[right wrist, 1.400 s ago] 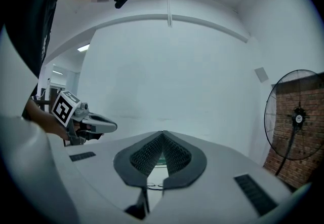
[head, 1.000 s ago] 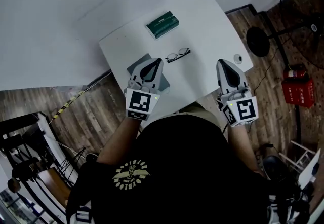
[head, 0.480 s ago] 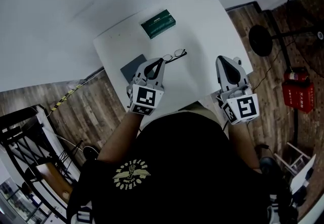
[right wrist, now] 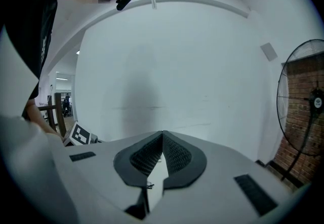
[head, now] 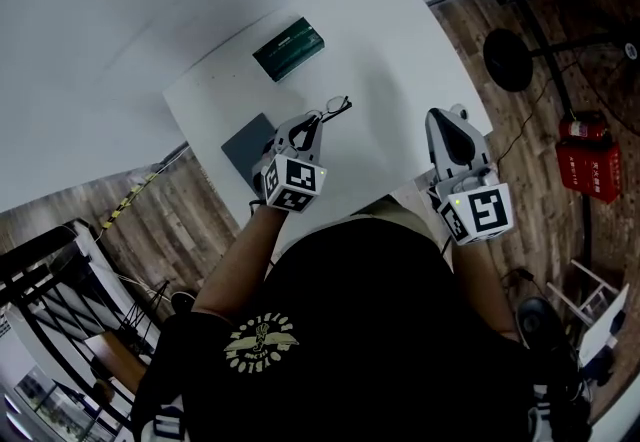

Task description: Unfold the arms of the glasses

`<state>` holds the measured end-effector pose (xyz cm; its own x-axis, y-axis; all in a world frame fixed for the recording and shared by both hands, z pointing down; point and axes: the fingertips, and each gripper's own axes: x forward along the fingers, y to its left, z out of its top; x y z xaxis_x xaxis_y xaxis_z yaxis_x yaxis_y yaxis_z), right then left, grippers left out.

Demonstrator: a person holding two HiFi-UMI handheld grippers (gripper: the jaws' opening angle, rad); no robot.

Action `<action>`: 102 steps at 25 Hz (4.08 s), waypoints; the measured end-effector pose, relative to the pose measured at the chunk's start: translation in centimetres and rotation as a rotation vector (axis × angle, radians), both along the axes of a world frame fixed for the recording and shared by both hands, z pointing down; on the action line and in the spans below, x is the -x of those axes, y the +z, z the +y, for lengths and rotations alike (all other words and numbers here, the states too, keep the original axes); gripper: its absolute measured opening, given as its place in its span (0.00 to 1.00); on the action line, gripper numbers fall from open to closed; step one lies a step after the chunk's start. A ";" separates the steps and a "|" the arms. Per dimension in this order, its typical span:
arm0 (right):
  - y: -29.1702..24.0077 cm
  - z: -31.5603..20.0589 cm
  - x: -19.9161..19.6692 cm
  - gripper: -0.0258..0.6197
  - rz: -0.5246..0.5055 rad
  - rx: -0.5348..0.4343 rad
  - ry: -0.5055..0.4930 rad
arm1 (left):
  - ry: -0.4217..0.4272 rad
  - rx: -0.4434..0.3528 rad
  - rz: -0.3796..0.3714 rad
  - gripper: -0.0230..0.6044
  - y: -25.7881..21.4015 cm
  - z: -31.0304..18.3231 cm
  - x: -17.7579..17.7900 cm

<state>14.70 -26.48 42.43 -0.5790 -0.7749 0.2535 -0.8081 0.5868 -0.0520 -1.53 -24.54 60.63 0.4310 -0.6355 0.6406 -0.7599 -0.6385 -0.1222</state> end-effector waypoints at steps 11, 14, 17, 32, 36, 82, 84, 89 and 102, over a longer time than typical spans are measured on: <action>2.0 -1.1 -1.8 0.04 0.005 0.043 0.030 | 0.074 0.148 -0.149 0.06 7.3 -0.7 -1.4; 2.4 -1.5 -2.3 0.04 0.005 0.053 0.036 | 0.091 0.194 -0.192 0.11 9.0 -0.9 -1.6; 2.8 -1.8 -2.5 0.04 0.003 0.062 0.038 | 0.109 0.236 -0.246 0.14 10.5 -1.1 -1.6; 4.6 -2.2 -3.6 0.04 -0.008 0.105 0.056 | 0.175 0.265 -0.454 0.16 14.3 -2.0 -1.6; 4.5 -2.2 -3.7 0.04 -0.015 0.105 0.061 | 0.182 0.244 -0.482 0.14 14.2 -2.4 -1.6; -0.5 3.7 2.2 0.04 -0.033 0.000 -0.072 | -0.168 -0.103 0.409 0.07 -9.4 -1.4 1.4; -0.7 3.7 2.5 0.04 -0.035 -0.002 -0.081 | -0.167 -0.111 0.424 0.07 -10.2 -1.3 1.3; -1.4 3.9 3.0 0.04 -0.043 -0.009 -0.102 | -0.166 -0.136 0.459 0.07 -12.2 -0.6 1.1; -3.6 5.3 4.5 0.04 -0.075 -0.023 -0.168 | -0.130 -0.215 0.623 0.07 -18.0 1.4 -0.3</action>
<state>10.23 -21.17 38.83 -0.7174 -0.6709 0.1876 -0.6930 0.7149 -0.0935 -1.27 -23.12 42.66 0.5910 -0.7926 0.1499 -0.7983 -0.5479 0.2502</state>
